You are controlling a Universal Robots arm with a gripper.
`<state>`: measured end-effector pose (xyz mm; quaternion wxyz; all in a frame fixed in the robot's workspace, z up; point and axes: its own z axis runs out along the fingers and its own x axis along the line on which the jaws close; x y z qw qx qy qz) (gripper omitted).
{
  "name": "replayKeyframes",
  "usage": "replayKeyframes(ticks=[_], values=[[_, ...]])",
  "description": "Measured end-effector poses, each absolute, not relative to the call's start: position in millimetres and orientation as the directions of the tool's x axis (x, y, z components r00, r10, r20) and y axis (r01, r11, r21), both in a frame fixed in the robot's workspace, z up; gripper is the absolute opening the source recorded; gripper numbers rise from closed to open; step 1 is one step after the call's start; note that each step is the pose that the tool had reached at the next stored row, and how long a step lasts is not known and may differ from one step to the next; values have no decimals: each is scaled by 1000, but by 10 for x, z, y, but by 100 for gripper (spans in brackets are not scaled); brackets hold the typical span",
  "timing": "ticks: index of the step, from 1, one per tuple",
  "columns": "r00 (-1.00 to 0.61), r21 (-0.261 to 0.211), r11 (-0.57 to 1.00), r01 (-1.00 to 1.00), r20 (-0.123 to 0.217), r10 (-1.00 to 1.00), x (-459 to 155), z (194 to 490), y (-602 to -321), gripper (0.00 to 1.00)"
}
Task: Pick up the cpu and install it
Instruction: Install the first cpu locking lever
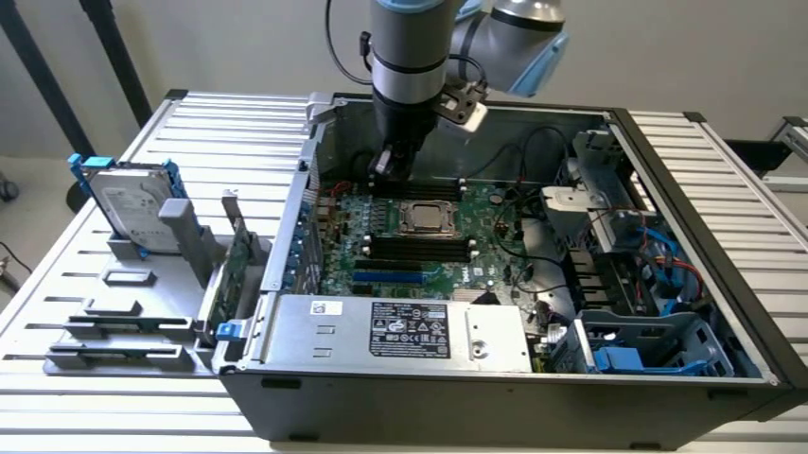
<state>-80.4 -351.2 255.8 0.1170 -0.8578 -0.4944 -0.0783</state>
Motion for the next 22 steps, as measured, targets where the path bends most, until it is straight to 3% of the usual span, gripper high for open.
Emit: replayKeyframes(ticks=[16, 22], values=[[651, -136, -639, 757, 250, 717, -804, 2538, -3512, 11], [680, -159, -662, 732, 228, 697, -804, 2537, -3512, 11]])
